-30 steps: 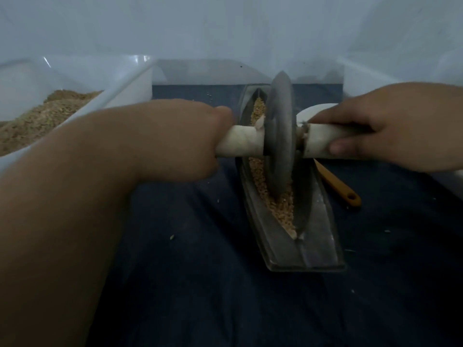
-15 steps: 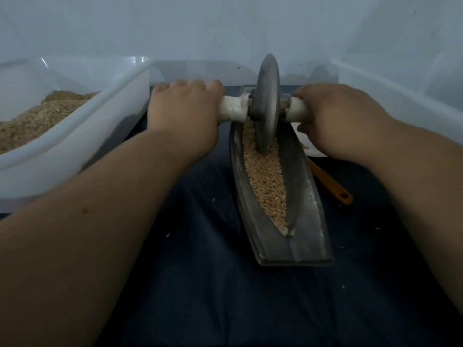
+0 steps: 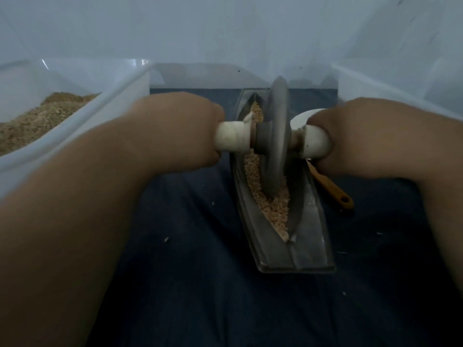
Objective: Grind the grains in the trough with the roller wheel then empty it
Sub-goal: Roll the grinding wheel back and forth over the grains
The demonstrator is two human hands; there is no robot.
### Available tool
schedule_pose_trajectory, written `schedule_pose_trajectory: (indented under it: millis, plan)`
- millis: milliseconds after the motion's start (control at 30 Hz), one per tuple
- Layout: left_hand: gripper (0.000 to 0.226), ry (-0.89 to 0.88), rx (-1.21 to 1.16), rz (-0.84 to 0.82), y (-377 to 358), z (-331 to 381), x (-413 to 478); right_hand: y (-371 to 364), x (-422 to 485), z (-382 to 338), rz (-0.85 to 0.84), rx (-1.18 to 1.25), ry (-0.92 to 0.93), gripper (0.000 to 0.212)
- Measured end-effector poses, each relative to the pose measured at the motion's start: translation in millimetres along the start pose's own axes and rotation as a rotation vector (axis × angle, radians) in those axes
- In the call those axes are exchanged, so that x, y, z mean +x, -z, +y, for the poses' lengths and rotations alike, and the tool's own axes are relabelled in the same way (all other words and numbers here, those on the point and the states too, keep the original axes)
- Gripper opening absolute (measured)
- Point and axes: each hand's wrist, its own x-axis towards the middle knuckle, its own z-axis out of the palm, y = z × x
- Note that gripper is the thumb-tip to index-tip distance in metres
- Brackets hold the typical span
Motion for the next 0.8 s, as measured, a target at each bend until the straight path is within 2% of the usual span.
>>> schedule_pose_trajectory:
  millis: [33, 133, 200, 300, 400, 500, 600, 700, 800]
  plan:
    - [0.022, 0.049, -0.005, 0.011, -4.0, 0.4, 3.8, -0.5, 1.7, -3.0, 0.039, 0.018, -0.035, 0.016]
    - [0.015, 0.208, -0.010, 0.080, -17.3, 5.2, 16.7, -20.6, 17.7, -3.9, 0.355, -0.055, -0.102, 0.015]
    - [0.012, 0.271, 0.040, 0.191, -29.0, 8.9, 24.1, -30.0, 26.4, -9.5, 0.465, -0.036, -0.164, 0.031]
    - [0.045, 0.306, 0.077, 0.307, -43.3, 13.5, 26.5, -40.7, 29.1, -11.9, 0.518, 0.055, -0.189, 0.046]
    - [0.063, 0.206, 0.083, 0.255, -46.5, 10.8, 19.5, -42.2, 22.8, -8.8, 0.437, 0.057, -0.096, 0.057]
    - [0.055, 0.156, 0.024, 0.141, -34.2, 5.6, 14.9, -24.3, 14.6, -1.9, 0.254, 0.072, -0.016, 0.062]
    - [0.023, 0.159, 0.033, 0.079, -15.7, 8.6, 13.2, -5.8, 1.9, 1.9, 0.122, 0.057, 0.041, 0.048]
    - [0.029, 0.091, 0.044, -0.056, -1.6, 12.3, 2.5, 4.6, -11.8, 4.4, 0.017, 0.041, 0.117, 0.035]
    - [0.033, 0.022, 0.027, -0.143, 6.1, 11.0, -9.0, 10.1, -19.8, 5.9, 0.005, 0.076, 0.133, 0.023]
